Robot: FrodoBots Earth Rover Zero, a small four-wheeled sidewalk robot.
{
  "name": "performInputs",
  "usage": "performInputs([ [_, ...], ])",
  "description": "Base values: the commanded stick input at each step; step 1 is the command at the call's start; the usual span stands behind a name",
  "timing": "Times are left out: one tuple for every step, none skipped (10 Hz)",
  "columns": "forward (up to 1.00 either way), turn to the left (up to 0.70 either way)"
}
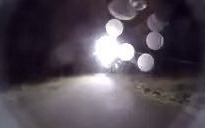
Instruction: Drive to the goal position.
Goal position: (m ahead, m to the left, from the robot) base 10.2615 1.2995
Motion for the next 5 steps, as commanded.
performInputs([
  [0.7, 0.03],
  [0.7, 0.03],
  [0.7, 0.03],
  [0.7, 0.03],
  [0.7, 0.08],
])
